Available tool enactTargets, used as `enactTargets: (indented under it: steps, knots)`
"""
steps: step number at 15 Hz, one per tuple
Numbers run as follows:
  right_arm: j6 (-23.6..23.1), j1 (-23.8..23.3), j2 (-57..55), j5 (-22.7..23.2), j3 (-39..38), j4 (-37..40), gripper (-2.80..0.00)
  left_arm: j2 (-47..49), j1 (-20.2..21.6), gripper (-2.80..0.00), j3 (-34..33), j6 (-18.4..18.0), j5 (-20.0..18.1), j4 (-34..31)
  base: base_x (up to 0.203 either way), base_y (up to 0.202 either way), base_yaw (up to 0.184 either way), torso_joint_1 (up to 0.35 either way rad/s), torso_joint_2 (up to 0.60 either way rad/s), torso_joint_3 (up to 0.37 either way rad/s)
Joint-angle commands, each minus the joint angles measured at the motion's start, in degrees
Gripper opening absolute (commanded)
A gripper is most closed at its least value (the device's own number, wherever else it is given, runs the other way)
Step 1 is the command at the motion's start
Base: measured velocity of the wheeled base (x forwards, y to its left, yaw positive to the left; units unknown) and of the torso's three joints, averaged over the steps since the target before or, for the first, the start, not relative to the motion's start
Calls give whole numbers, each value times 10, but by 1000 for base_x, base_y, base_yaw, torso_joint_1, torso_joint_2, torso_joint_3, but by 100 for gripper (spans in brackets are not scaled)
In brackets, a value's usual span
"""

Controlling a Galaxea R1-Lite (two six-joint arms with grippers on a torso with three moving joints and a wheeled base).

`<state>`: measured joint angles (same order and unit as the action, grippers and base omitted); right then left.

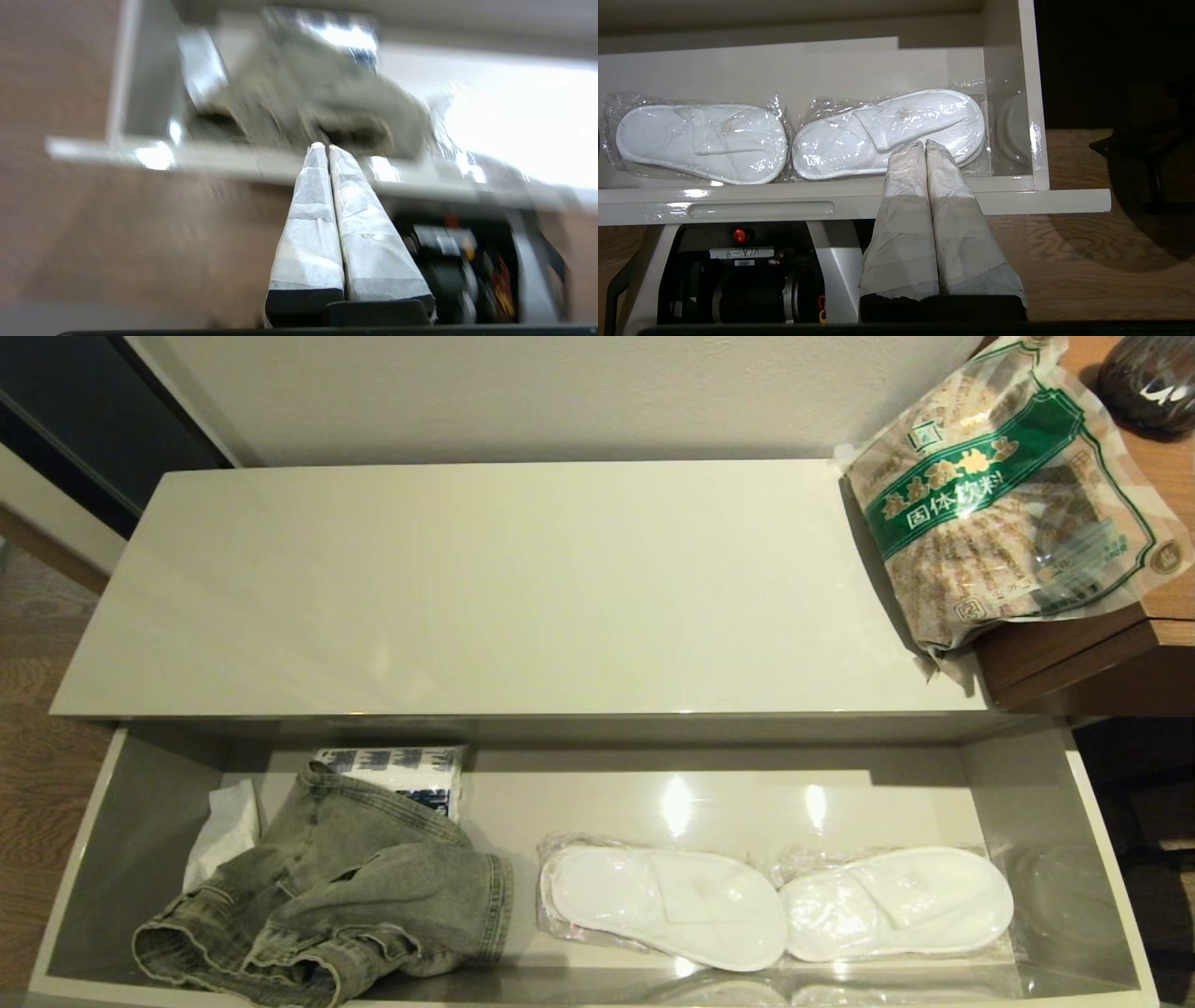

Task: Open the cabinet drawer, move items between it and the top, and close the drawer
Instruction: Open the drawer

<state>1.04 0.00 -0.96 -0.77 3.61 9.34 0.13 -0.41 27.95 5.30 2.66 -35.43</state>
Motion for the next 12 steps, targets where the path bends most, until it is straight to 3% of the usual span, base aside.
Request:
enactTargets:
  steps: [1,6,8,10,11,12]
  knots:
    - [0,0,-1,0,0,1,-280,0,0,-280,-74,-6,15,105,0,0,0,0,0,0]
    - [0,0,-1,0,0,1,-280,0,0,-280,-272,-20,19,429,0,0,0,0,0,0]
    - [0,0,-1,0,0,1,-280,0,0,-280,-279,5,16,421,0,0,0,0,0,0]
    - [0,0,-1,0,0,1,-280,0,0,-280,-279,-6,24,421,0,0,0,0,0,0]
    - [0,0,-1,0,0,1,-280,0,0,-280,-279,-17,18,418,0,0,0,0,0,0]
    - [0,0,-1,0,0,1,-280,0,0,-280,-279,-63,-1,408,0,0,0,0,0,0]
